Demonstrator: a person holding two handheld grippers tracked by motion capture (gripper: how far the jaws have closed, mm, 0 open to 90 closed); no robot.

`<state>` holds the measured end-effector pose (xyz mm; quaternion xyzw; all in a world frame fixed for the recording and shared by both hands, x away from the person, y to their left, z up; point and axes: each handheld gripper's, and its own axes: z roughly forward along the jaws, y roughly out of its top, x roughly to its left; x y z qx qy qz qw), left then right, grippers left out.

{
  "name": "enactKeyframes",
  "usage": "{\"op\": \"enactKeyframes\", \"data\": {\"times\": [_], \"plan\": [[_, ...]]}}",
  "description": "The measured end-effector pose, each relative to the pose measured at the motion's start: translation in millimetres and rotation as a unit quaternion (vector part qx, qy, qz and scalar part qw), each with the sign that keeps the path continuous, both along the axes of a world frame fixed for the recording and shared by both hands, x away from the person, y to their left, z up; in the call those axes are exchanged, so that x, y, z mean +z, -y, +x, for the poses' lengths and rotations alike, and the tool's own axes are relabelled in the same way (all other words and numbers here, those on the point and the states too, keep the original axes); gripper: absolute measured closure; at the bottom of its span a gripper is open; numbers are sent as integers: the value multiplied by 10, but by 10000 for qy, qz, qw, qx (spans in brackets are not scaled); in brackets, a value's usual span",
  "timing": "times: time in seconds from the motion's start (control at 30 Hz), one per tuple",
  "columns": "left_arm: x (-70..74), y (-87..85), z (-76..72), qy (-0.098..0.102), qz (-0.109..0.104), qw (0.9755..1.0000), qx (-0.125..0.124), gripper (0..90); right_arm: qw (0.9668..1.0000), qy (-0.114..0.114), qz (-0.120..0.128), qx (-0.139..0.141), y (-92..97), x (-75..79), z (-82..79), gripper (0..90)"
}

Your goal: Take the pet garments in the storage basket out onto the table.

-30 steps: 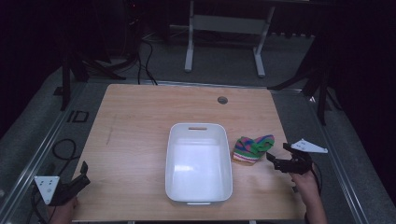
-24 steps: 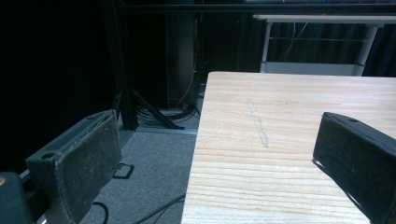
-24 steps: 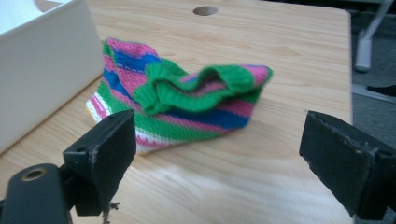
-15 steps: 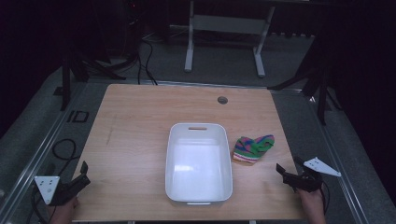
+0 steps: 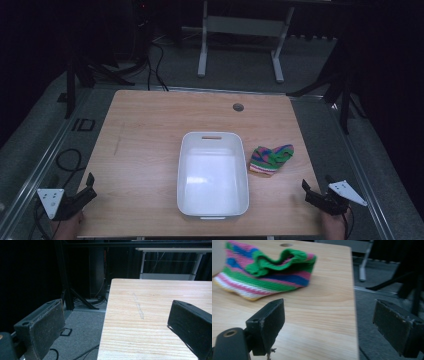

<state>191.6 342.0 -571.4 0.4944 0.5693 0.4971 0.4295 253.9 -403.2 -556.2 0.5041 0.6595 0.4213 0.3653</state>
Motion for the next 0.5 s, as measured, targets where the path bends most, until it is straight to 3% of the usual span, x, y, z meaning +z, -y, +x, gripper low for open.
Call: {"op": "enactKeyframes", "data": {"times": [0.2,0.5], "plan": [[0,0,1,-7,7,10000,-2,14,9988,-99,-11,-482,37,1,63,107],[0,0,-1,3,0,10000,-4,14,9965,-109,-88,-825,44,0,107,108]]}}
